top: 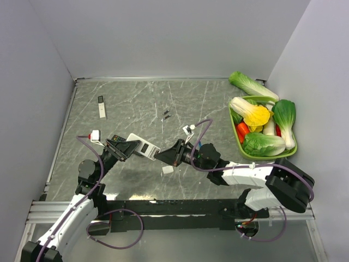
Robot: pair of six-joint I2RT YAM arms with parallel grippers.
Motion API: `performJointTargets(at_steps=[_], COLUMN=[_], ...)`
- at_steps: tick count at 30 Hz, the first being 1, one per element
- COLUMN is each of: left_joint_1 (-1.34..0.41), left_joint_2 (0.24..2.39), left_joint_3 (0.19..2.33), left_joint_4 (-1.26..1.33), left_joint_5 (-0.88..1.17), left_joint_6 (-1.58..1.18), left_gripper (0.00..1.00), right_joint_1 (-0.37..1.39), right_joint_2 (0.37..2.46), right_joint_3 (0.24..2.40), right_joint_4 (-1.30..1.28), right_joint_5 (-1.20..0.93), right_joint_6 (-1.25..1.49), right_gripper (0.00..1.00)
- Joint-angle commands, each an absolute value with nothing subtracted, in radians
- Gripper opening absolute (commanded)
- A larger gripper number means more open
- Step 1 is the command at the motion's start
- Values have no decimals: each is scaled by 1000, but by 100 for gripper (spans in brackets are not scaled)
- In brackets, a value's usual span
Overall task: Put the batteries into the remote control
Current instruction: Load the battery into the remote control, then pick up the battery from the center of the board.
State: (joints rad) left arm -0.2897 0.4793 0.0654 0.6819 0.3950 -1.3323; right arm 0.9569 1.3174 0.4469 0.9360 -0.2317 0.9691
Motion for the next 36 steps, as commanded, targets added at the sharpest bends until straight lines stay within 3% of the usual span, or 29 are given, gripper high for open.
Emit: performJointTargets(at_steps=[1,2,6,13,16,18,19,25,31,36], left_joint_1=[-293,-295,-293,-293,-291,-291,-291,-291,-291,-291], left_joint_2=[479,477,460,414,394,390,390,414,436,437], left_joint_3=[66,67,74,87,92,98,98,118,143,172], left_joint_4=[752,744,710,580,531,511,494,448,410,368], left_joint_5=[400,399,387,328,295,270,262,239,238,247], left_joint_6=[-1324,-1319,-1292,-1212,-1181,-1166,-1154,-1092,-1042,-994], left_gripper=[40,32,17,3,1,1,1,1,1,1], right_joint_1=[953,954,951,911,858,789,760,563,457,442], right_joint_2=[1339,1344,1333,1194,1111,1060,1045,1011,1170,1321], right_joint_3=[494,494,486,540,583,612,618,724,888,1090], right_joint_4=[977,971,940,541,361,197,154,-227,-490,-699], right_joint_5=[-261,-261,-253,-219,-190,-175,-170,-120,-69,-8], right_joint_6=[982,983,974,786,672,614,611,506,382,59], right_gripper=[0,0,2,64,81,87,99,100,99,97])
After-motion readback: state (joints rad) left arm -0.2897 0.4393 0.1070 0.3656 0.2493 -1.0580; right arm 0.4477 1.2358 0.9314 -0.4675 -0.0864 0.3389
